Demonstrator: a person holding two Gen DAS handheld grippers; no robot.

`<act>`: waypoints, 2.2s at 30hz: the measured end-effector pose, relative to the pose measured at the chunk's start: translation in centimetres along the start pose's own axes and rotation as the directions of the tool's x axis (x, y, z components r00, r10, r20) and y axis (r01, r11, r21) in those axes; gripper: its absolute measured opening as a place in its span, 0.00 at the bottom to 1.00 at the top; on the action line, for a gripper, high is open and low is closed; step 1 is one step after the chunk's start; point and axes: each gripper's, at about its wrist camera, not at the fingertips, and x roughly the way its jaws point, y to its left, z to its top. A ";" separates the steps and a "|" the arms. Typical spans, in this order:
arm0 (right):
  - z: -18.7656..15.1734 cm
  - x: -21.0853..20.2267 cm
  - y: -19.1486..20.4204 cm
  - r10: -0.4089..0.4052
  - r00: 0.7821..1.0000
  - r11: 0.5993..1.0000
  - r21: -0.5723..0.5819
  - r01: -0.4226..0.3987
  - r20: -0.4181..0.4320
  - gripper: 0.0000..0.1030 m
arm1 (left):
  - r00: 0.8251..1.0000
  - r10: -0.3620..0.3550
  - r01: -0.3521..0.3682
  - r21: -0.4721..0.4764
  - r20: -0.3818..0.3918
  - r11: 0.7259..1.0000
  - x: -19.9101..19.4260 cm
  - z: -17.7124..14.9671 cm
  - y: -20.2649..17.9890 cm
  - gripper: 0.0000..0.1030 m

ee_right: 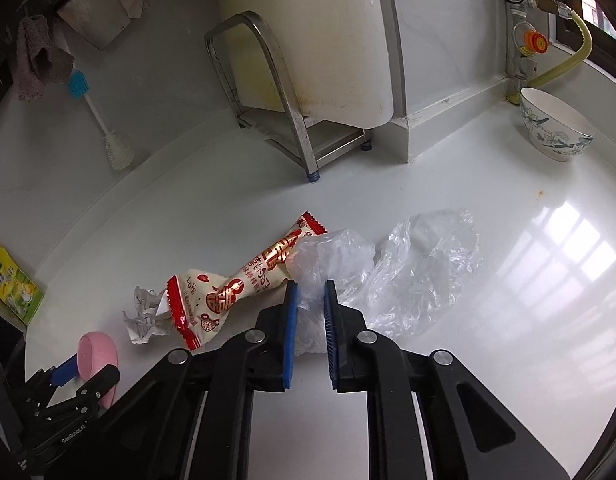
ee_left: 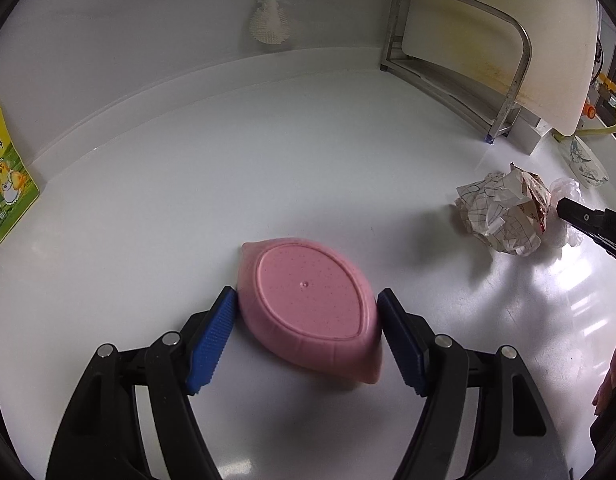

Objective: Collect trash
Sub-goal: 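Carry the pink bowl and plastic bag over the grey bin with both tools, then open both tools to drop the bowl and bag into the bin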

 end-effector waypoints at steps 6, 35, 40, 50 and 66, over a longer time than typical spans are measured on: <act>-1.4 -2.3 -0.3 0.028 1.000 0.999 0.036 -0.028 0.010 0.11 | 1.000 -0.006 0.006 0.014 0.008 1.000 -1.1 -0.7 -0.2 0.68; -18.5 -20.1 -2.1 0.113 0.992 0.992 0.053 -0.110 -0.050 0.11 | 0.997 -0.060 0.051 0.149 0.057 0.988 -16.6 -12.6 -7.2 0.68; -22.3 -23.5 -4.1 0.121 0.990 0.991 0.067 -0.116 -0.071 0.11 | 0.995 -0.083 0.074 0.174 0.047 0.982 -19.6 -16.3 -9.2 0.68; -29.0 -27.6 -6.2 0.152 0.979 0.988 0.059 -0.145 -0.139 0.11 | 0.989 -0.147 0.142 0.230 0.008 0.963 -22.9 -23.8 -13.2 0.68; -34.8 -26.4 -7.9 0.186 0.944 0.982 0.095 -0.166 -0.274 0.12 | 0.976 -0.179 0.211 0.318 -0.126 0.924 -20.0 -30.0 -16.2 0.68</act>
